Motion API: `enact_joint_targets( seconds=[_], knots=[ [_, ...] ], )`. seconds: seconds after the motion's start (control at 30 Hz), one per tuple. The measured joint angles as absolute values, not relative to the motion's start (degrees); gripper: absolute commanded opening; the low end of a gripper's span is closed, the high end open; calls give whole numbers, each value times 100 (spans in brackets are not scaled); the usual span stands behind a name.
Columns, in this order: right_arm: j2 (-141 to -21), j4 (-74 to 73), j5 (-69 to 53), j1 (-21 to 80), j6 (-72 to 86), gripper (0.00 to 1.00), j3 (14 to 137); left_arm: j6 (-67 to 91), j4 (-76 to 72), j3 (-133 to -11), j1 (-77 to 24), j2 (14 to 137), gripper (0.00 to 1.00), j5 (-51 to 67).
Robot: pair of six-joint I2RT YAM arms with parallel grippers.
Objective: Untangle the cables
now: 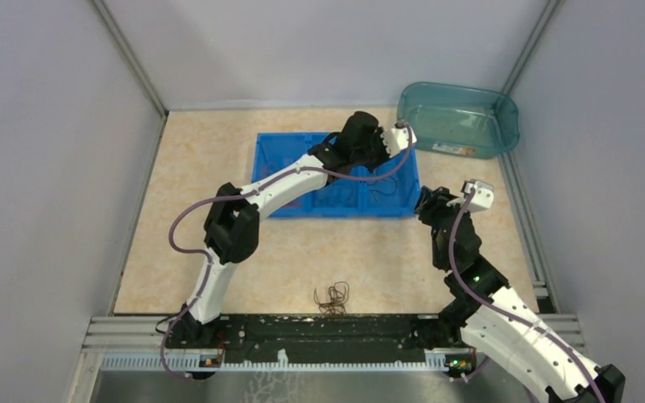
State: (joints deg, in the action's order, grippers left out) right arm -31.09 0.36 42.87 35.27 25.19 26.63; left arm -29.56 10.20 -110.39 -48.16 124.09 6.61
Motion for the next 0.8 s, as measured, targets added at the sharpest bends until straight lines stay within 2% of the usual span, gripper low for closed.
enact_joint_targets(
  seconds=[0.07,0.17,0.23,0.4,0.6,0.8],
  knots=[
    [-3107,34,4287,3507,2521,46,2663,-2993,1164,-11207,-4825,12615,11,615],
    [-3107,32,4285,3498,2523,46,2663,-3074,1317,-11358,-4825,12829,37,548],
    [-3107,30,4283,3494,2528,46,2663,-3092,1372,-11367,-4825,12877,58,523],
    [-3109,-21,4248,3468,2536,47,2663,-3225,1459,-11399,-4818,12875,97,445],
    [-3131,-93,3905,3461,2532,55,2663,-3402,1883,-11402,-4807,12562,100,593],
    [-3260,-73,2779,3454,2401,59,2663,-3470,2388,-11017,-4709,11351,100,1066]
  ],
)
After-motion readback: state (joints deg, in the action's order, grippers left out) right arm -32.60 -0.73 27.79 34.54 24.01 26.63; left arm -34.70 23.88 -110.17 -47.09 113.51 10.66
